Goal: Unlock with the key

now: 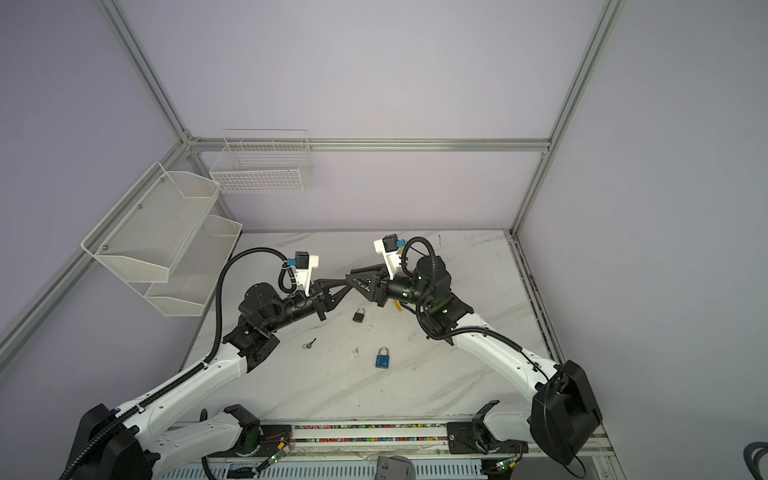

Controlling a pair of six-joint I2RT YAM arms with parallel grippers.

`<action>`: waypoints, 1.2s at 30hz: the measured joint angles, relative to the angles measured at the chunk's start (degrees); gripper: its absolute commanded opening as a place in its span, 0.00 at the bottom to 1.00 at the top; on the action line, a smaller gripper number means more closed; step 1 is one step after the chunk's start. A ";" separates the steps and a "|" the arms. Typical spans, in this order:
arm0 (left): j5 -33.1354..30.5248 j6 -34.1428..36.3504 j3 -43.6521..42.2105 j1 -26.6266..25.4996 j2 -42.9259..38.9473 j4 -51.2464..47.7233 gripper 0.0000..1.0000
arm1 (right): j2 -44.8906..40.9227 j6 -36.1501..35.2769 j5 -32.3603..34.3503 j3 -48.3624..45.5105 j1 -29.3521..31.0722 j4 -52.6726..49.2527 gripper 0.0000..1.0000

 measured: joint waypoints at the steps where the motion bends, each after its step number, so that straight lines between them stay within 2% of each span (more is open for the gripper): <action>1: -0.28 -0.20 0.00 0.00 0.00 0.22 0.00 | 0.00 0.28 0.02 0.00 -0.17 0.04 0.39; 6: -1.79 -1.31 0.00 0.00 0.00 1.60 0.00 | -0.66 2.73 -0.22 0.00 -1.97 0.20 0.42; 14: -2.49 -2.82 0.00 0.00 0.00 4.04 0.00 | -1.36 6.56 -2.47 -0.09 -3.02 1.29 0.42; 29: -3.23 -4.37 0.00 0.00 0.00 6.62 0.00 | 1.11 10.78 -6.47 -1.16 -3.04 6.19 0.29; 36: -3.21 -4.83 0.00 0.00 0.31 7.58 0.00 | 2.14 10.99 -6.73 -1.16 -3.04 6.93 0.18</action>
